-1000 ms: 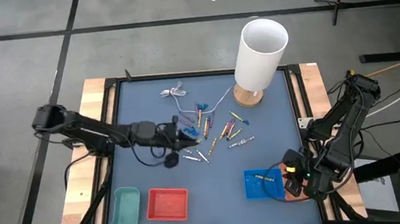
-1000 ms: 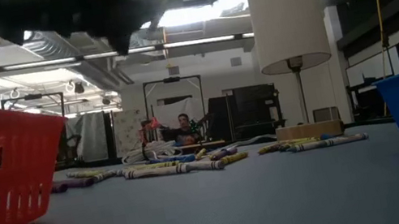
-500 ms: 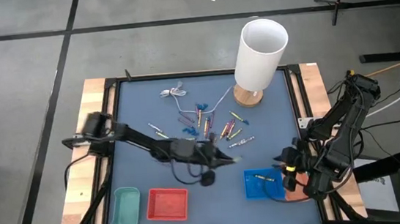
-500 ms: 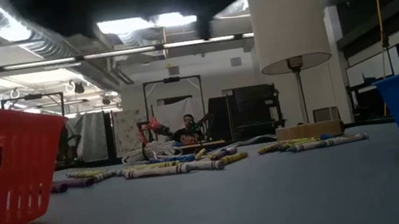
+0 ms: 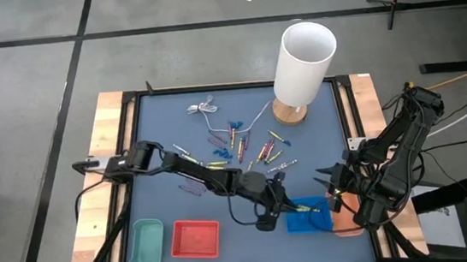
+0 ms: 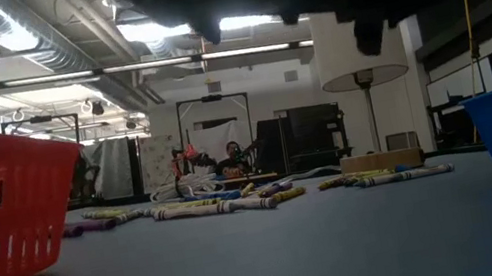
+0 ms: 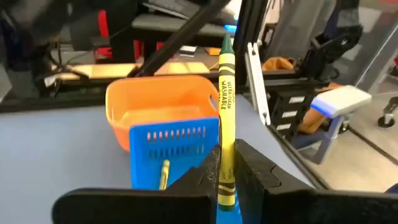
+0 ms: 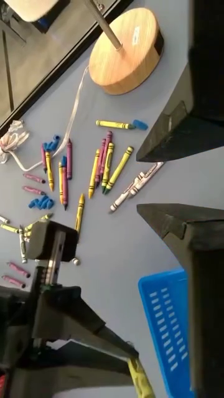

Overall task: Sort crayons
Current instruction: Put the green crayon into the blue basket, then put the gray crayon into the orange bin

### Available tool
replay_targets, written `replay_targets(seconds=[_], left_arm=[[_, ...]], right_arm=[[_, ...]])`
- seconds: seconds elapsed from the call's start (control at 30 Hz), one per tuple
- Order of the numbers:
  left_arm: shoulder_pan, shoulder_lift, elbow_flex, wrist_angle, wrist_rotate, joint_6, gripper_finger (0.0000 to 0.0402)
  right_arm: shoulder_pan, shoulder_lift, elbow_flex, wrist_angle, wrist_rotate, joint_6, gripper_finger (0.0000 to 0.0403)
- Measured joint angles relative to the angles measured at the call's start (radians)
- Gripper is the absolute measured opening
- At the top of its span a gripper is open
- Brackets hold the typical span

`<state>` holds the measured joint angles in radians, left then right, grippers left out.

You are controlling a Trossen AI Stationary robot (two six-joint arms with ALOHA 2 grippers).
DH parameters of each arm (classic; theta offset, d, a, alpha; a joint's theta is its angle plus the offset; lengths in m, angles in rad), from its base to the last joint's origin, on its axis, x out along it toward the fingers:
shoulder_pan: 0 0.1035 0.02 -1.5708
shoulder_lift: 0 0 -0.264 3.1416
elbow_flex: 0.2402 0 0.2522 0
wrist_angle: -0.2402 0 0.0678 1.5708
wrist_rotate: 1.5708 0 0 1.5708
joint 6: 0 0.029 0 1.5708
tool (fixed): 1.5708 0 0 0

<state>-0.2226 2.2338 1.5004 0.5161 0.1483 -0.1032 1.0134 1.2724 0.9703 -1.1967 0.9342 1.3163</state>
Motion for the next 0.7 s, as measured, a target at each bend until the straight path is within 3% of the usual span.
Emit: replay_targets(seconds=[0.17, 0.43, 0.7], left_arm=[[0.002, 0.006, 0.006, -0.029, 0.009, 0.000, 0.0031], [0.007, 0.006, 0.006, -0.032, -0.002, 0.000, 0.0090], [0.055, -0.038, 0.006, -0.120, 0.093, -0.023, 0.0115]], right_arm=[[0.000, 0.000, 0.000, -0.001, 0.000, 0.000, 0.0115], [-0.001, 0.000, 0.000, -0.002, 0.001, -0.016, 0.0115], [-0.134, -0.001, 0.000, -0.002, -0.034, -0.175, 0.0115]])
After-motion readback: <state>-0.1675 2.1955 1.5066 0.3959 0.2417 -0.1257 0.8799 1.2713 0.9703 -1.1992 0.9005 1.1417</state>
